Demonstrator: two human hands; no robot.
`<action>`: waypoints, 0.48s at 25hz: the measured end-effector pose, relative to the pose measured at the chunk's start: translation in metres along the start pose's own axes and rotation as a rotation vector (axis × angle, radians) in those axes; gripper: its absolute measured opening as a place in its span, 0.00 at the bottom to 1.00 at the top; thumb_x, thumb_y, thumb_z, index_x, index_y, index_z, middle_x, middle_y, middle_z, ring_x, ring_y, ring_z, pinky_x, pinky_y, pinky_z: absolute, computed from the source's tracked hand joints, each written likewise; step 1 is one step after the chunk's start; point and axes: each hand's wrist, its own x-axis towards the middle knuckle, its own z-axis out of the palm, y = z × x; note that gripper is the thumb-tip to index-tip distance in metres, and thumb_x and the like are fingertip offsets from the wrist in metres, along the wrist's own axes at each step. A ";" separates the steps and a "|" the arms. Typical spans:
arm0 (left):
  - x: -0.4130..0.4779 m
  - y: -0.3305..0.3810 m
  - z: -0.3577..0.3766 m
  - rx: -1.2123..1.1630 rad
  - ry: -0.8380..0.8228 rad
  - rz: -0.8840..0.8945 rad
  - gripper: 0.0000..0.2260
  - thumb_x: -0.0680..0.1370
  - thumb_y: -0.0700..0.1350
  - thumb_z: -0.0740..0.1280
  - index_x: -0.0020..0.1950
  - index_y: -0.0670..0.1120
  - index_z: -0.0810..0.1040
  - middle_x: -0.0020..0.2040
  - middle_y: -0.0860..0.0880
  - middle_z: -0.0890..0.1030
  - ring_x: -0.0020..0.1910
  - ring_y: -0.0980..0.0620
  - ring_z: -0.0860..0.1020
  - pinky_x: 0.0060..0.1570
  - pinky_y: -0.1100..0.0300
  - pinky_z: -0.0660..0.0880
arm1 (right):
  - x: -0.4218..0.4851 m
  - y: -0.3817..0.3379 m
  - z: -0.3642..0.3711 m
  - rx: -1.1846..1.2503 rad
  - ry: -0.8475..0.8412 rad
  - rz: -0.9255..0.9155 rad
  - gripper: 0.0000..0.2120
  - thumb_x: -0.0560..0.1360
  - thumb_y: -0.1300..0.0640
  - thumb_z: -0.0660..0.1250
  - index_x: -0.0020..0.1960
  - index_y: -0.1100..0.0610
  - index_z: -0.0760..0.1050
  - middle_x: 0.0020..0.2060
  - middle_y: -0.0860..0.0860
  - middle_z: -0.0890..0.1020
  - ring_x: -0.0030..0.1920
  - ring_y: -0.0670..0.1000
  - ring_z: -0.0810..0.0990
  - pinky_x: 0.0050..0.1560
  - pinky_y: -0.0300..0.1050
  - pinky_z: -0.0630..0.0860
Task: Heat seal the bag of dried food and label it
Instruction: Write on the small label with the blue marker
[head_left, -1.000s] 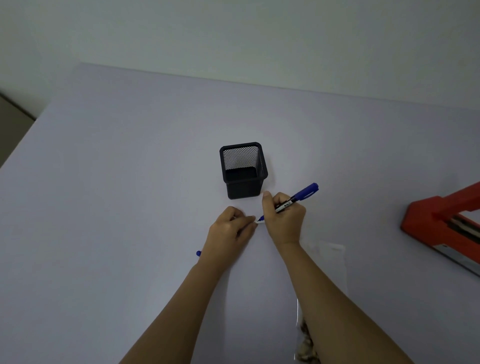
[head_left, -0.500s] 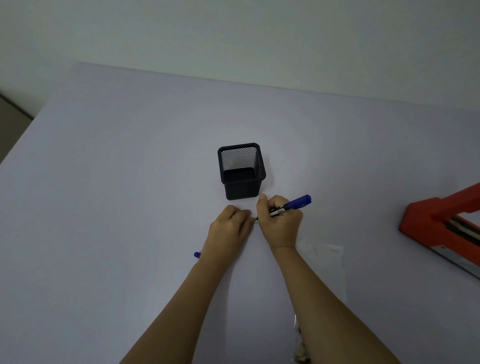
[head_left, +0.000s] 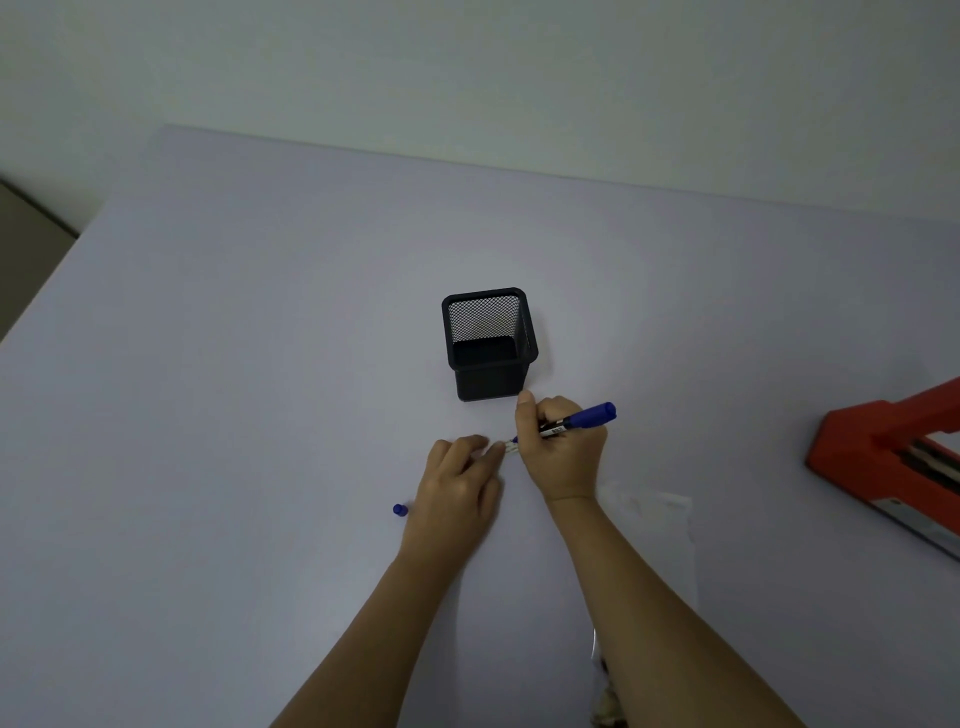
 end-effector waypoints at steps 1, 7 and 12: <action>0.000 0.000 0.000 -0.004 0.000 -0.005 0.15 0.75 0.42 0.58 0.53 0.39 0.82 0.49 0.43 0.81 0.48 0.52 0.71 0.49 0.63 0.71 | 0.000 0.001 0.000 -0.005 0.002 0.002 0.21 0.73 0.56 0.64 0.24 0.63 0.67 0.18 0.56 0.71 0.20 0.52 0.68 0.22 0.42 0.67; 0.000 0.001 0.001 0.000 -0.007 -0.015 0.16 0.76 0.43 0.58 0.53 0.39 0.82 0.49 0.44 0.82 0.48 0.53 0.71 0.50 0.64 0.71 | -0.001 0.002 0.001 -0.023 -0.014 -0.047 0.20 0.73 0.58 0.64 0.24 0.61 0.66 0.19 0.54 0.70 0.23 0.48 0.65 0.23 0.34 0.64; 0.001 0.002 0.000 -0.008 0.004 -0.019 0.16 0.76 0.42 0.58 0.53 0.39 0.82 0.48 0.44 0.82 0.48 0.53 0.71 0.51 0.63 0.69 | -0.001 0.005 0.003 -0.050 -0.020 -0.048 0.20 0.73 0.58 0.63 0.24 0.64 0.66 0.19 0.56 0.71 0.20 0.53 0.67 0.21 0.45 0.67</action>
